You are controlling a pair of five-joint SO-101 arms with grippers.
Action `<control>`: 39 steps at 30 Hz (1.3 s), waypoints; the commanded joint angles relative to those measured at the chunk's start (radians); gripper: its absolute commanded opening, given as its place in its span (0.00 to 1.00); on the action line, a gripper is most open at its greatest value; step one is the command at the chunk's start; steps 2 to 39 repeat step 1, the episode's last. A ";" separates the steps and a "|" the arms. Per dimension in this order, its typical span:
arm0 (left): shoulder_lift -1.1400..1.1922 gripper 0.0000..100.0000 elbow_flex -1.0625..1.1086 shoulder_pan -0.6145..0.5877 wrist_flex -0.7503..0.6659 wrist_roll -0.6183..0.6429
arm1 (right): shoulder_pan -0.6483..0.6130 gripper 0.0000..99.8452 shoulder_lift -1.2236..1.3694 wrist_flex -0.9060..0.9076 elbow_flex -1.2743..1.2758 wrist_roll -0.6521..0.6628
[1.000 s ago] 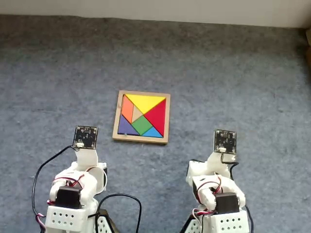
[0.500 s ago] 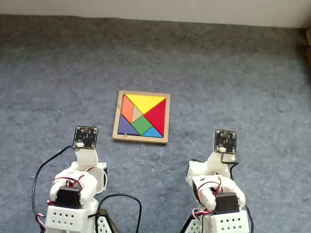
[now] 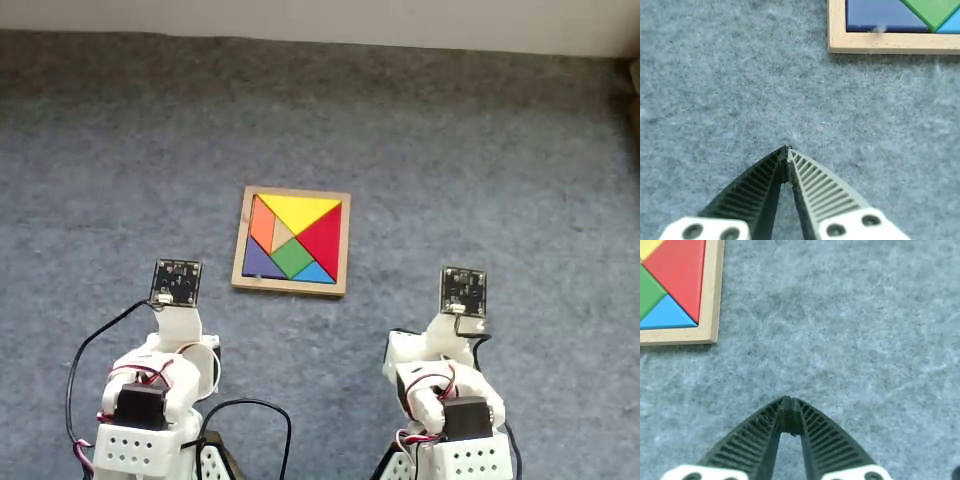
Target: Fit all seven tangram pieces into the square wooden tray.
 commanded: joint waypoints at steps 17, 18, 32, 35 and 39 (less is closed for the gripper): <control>-0.027 0.01 0.019 -0.013 0.006 -0.003 | -0.004 0.01 0.005 0.008 0.128 -0.006; -0.027 0.01 0.019 -0.013 0.006 -0.003 | -0.004 0.01 0.005 0.008 0.128 -0.006; -0.027 0.01 0.019 -0.013 0.006 -0.003 | -0.004 0.01 0.005 0.008 0.128 -0.006; -0.027 0.01 0.019 -0.013 0.006 -0.003 | -0.004 0.01 0.005 0.008 0.128 -0.006; -0.027 0.01 0.019 -0.013 0.006 -0.003 | -0.004 0.01 0.005 0.008 0.128 -0.006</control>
